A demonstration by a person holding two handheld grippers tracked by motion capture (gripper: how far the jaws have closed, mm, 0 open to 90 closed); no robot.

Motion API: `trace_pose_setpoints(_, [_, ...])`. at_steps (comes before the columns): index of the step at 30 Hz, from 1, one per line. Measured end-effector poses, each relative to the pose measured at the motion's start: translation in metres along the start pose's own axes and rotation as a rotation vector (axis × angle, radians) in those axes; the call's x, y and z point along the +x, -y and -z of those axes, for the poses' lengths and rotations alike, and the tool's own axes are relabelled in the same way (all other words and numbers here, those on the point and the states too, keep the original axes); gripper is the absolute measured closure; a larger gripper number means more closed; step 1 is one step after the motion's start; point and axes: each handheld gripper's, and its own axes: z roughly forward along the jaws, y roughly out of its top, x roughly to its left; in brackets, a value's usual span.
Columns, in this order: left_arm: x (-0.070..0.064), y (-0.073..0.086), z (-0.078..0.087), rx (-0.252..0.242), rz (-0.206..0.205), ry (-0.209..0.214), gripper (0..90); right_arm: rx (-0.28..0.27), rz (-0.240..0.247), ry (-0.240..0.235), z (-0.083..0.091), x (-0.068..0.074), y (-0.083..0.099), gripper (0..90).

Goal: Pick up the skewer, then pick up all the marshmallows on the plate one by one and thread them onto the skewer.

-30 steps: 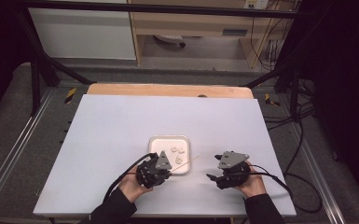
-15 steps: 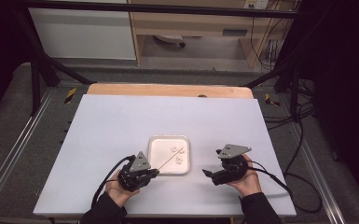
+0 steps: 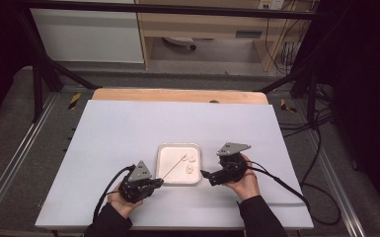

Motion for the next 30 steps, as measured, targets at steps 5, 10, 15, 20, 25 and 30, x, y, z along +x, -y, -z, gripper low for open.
trace_pose_setpoints(5, [0.002,0.002,0.000,-0.003,0.007,0.000,87.6,0.006,-0.033,0.017,-0.010,-0.004,-0.005,5.4])
trace_pose_setpoints(10, [0.003,0.003,0.000,-0.009,0.012,-0.005,87.6,-0.003,-0.061,0.010,-0.018,-0.006,-0.009,5.4])
trace_pose_setpoints(15, [0.004,0.004,0.001,-0.021,0.016,-0.009,87.6,0.003,-0.074,0.021,-0.027,-0.008,-0.016,5.4])
trace_pose_setpoints(20, [0.006,0.004,0.001,-0.021,0.029,-0.007,87.6,0.008,-0.071,0.024,-0.037,-0.009,-0.023,5.9])
trace_pose_setpoints(25, [0.006,0.004,0.002,-0.025,0.034,-0.009,87.6,0.022,-0.065,0.019,-0.048,-0.009,-0.029,9.5])
trace_pose_setpoints(30, [0.006,0.004,0.002,-0.027,0.032,-0.013,87.6,0.015,-0.048,-0.013,-0.056,-0.007,-0.030,18.7])
